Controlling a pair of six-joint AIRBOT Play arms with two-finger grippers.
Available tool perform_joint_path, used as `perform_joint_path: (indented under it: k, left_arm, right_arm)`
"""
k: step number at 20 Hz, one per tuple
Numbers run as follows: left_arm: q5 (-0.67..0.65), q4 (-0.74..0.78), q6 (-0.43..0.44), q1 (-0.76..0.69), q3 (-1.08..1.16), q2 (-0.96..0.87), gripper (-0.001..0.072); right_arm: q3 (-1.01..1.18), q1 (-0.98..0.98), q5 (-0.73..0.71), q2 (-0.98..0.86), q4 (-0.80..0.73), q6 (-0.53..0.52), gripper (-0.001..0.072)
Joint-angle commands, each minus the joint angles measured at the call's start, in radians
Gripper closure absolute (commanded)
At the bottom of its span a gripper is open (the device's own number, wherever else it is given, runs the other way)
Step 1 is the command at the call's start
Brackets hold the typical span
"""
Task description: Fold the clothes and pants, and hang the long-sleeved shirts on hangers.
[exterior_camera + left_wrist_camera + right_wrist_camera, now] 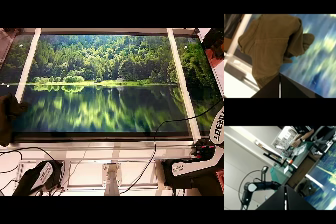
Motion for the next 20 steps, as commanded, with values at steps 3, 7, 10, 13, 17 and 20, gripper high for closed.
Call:
perform_joint_path:
  k: [3,7,10,13,17,20]
  left_arm:
    - [0.090,0.004,0.080,0.018,-0.103,-0.002,0.0693]
    - [0.134,0.090,0.111,0.018,-0.204,-0.024,0.0692]
    - [0.167,0.157,0.111,0.018,-0.223,-0.093,0.0326]
    - [0.177,0.180,0.111,0.024,-0.223,-0.174,0.0230]
    - [0.216,0.186,0.111,0.056,-0.223,-0.259,0.0182]
    - [0.312,0.186,0.110,0.064,-0.223,-0.298,0.0183]
  right_arm:
    - [0.001,0.000,0.000,0.001,0.000,0.000,0.0682]
    - [0.001,0.000,0.001,0.001,0.000,0.000,0.0681]
    - [0.001,0.000,0.000,0.001,0.000,0.000,0.0682]
    - [0.001,0.000,0.001,0.001,0.000,0.000,0.0682]
    - [0.001,0.000,0.000,0.001,0.000,0.000,0.0682]
    - [0.001,0.000,0.000,0.001,0.000,0.000,0.0682]
